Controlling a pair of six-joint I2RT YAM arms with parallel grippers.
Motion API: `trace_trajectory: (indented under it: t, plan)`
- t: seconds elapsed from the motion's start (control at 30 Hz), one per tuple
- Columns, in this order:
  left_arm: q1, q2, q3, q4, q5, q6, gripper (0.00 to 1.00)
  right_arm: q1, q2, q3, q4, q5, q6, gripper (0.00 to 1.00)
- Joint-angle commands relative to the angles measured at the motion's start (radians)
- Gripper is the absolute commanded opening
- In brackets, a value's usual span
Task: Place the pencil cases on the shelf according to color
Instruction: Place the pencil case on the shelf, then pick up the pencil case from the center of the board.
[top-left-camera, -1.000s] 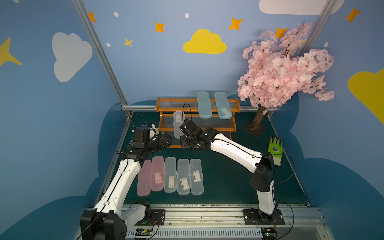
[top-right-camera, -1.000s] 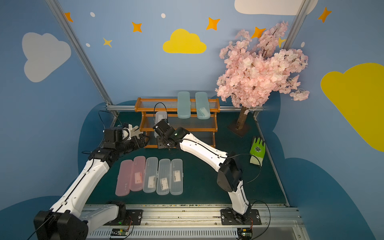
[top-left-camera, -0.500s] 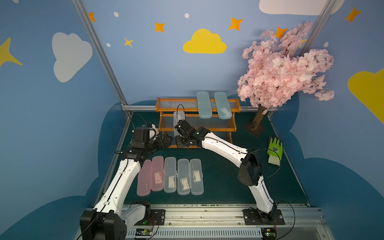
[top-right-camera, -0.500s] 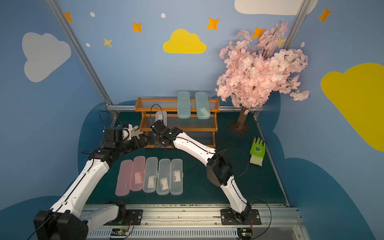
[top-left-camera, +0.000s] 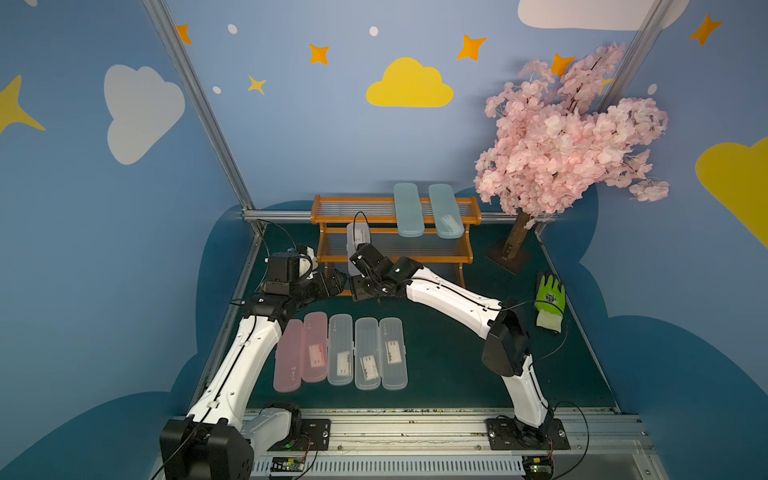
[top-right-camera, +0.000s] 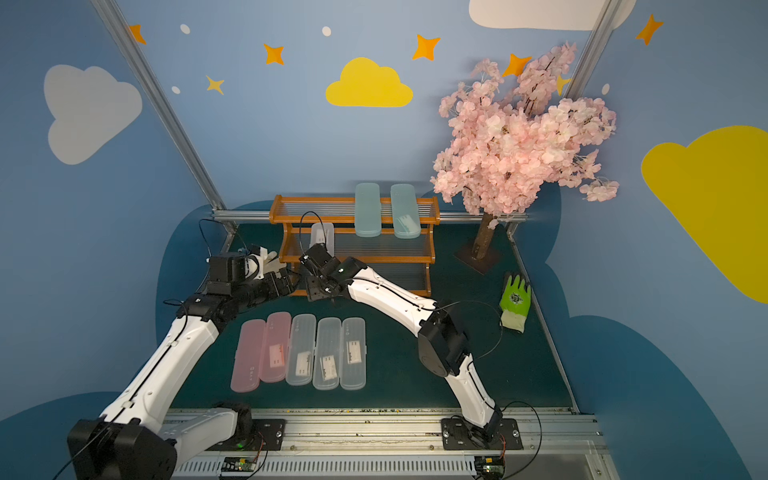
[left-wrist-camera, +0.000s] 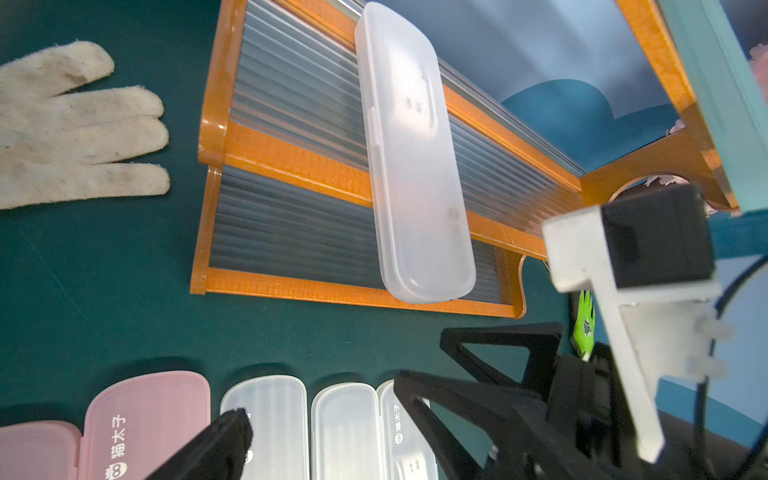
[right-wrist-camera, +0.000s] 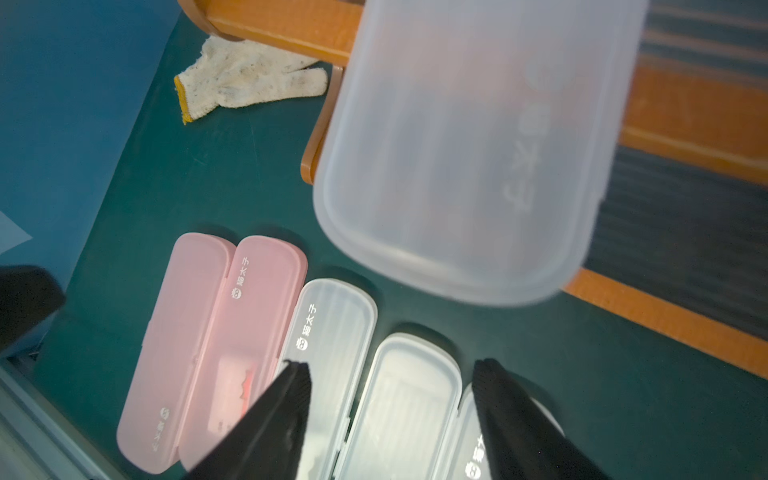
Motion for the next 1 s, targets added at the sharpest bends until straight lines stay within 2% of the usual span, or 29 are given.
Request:
trace_trajectory:
  t: [0.0, 0.37, 0.43, 0.57, 0.6, 0.8, 0.97]
  plan:
    - [-0.002, -0.046, 0.028, -0.059, -0.004, 0.035, 1.0, 0.034, -0.111, -0.06, -0.022, 0.017, 0.003, 0.74]
    - [-0.003, -0.137, -0.04, -0.136, -0.039, 0.081, 1.0, 0.104, -0.312, -0.458, -0.057, 0.022, 0.137, 0.79]
    - [-0.003, -0.131, -0.036, -0.149, -0.074, 0.083, 1.0, 0.116, -0.347, -0.54, -0.049, 0.039, 0.178, 0.8]
    - [-0.003, -0.11, -0.037, -0.137, -0.053, 0.068, 1.0, 0.128, -0.384, -0.677, 0.006, 0.018, 0.225, 0.81]
    - [-0.001, -0.1, -0.037, -0.134, -0.019, 0.071, 1.0, 0.132, -0.387, -0.701, 0.022, 0.008, 0.23, 0.81]
    - [0.016, -0.036, -0.006, -0.18, -0.013, 0.094, 1.0, 0.161, -0.366, -0.736, 0.04, 0.007, 0.229, 0.81]
    - [0.015, -0.039, -0.023, -0.171, -0.003, 0.082, 1.0, 0.169, -0.311, -0.713, 0.036, -0.004, 0.229, 0.82]
